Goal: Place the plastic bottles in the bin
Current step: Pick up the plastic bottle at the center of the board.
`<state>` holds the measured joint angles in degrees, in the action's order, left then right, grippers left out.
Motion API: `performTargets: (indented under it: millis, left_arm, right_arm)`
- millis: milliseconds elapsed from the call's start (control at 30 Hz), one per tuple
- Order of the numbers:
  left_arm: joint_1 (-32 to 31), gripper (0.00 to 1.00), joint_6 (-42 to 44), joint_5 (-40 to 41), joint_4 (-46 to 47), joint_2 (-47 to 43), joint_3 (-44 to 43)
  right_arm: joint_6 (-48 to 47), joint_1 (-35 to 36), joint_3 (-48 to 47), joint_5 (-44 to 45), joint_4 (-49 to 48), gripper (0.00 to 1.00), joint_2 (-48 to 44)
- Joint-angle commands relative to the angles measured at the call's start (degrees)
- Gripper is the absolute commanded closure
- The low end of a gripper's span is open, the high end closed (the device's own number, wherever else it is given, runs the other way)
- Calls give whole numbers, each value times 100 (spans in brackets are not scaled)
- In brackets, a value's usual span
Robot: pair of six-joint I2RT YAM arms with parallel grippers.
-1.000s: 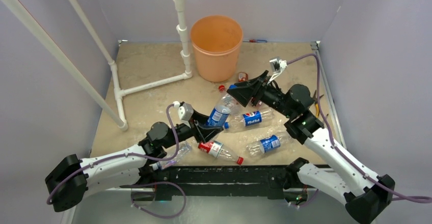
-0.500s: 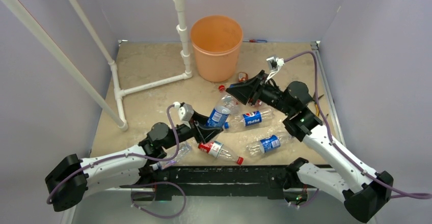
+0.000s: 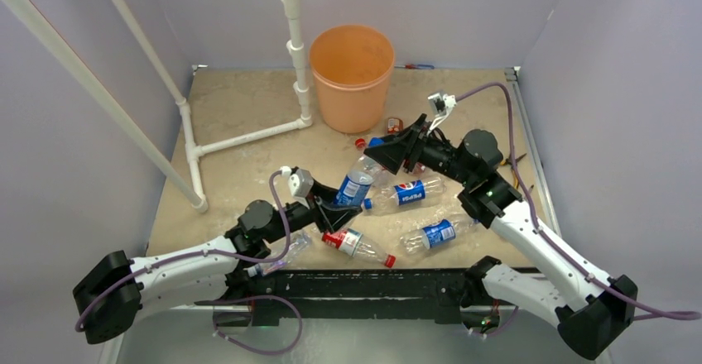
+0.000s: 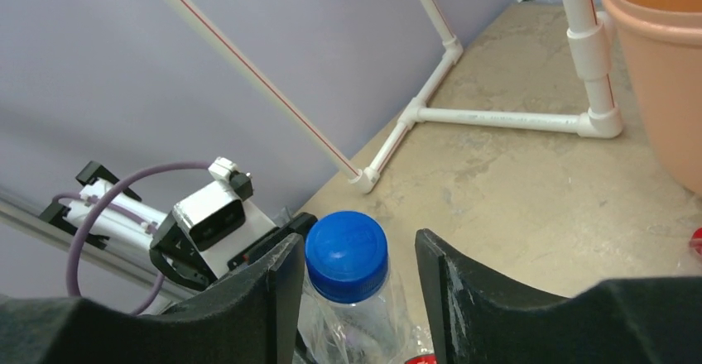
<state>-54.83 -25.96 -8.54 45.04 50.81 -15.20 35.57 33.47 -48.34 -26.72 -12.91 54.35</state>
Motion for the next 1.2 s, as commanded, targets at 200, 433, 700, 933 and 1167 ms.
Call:
performTargets:
  millis: [200,433,700,933,1167]
  left_arm:
    - [-21,78,-25,45,396,-36,-9]
    - [-29,70,-90,126,348,-26,-15]
    - [-27,29,-370,519,-721,26,-439]
    - [-22,5,-668,1021,-606,-447,-223]
    - [-19,2,-961,1582,-588,-1229,3]
  right_arm:
    - [-35,20,-218,-268,-46,74,13]
    - [26,23,-128,-372,-324,100,-162]
    - [-66,20,-169,-41,-326,100,-652]
    - [-284,22,-571,361,120,100,-738]
    - [-834,25,-1195,1848,723,100,-888]
